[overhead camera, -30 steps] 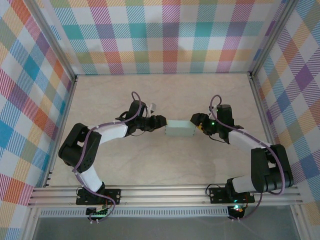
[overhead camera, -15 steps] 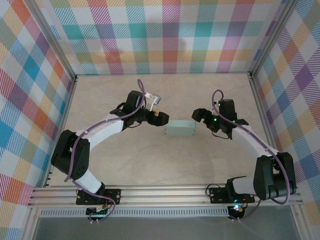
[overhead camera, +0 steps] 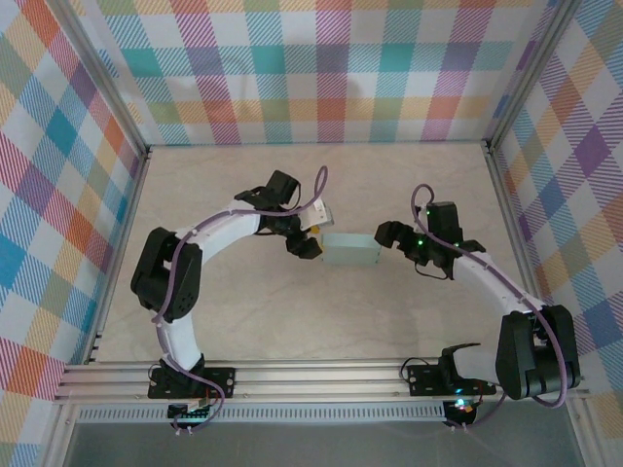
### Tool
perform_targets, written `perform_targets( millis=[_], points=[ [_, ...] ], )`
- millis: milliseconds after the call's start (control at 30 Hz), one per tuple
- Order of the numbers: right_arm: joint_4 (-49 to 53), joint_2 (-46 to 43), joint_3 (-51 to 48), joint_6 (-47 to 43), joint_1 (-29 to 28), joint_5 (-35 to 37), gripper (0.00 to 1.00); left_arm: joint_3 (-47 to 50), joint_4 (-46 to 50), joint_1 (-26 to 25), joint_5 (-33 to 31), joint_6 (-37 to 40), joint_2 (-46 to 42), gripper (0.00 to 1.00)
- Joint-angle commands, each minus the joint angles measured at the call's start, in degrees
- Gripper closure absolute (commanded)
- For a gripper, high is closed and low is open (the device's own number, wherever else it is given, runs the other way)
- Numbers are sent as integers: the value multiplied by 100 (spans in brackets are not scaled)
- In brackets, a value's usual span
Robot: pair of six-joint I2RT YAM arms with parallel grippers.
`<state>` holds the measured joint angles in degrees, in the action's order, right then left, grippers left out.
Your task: Fold the paper box
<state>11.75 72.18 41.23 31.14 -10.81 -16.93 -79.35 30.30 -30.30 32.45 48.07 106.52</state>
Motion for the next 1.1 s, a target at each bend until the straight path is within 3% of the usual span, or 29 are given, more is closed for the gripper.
perform_targets(
  millis=[0, 133, 300, 533, 700, 867, 1067],
  points=[
    [63, -137, -36, -177, 60, -4, 7, -468, 633, -35, 227, 594, 284, 40],
    [75, -104, -18, -220, 79, 14, 7, -559, 717, -113, 398, 681, 426, 40],
    [39, -56, -67, -212, 96, 27, 7, -728, 946, -179, 614, 703, 558, 57],
    [29, -34, -104, -247, 113, 31, 7, -905, 1196, -397, 685, 704, 705, 63],
    [42, -136, -150, -231, 127, 58, 7, -705, 856, -424, 515, 568, 525, 65],
    [116, -318, -134, -200, 161, 126, 8, 56, -445, -439, -279, 99, -75, 65],
    [43, -595, -68, 79, 341, 63, 9, 1193, -2367, -878, -2481, 69, -750, 65]
  ],
)
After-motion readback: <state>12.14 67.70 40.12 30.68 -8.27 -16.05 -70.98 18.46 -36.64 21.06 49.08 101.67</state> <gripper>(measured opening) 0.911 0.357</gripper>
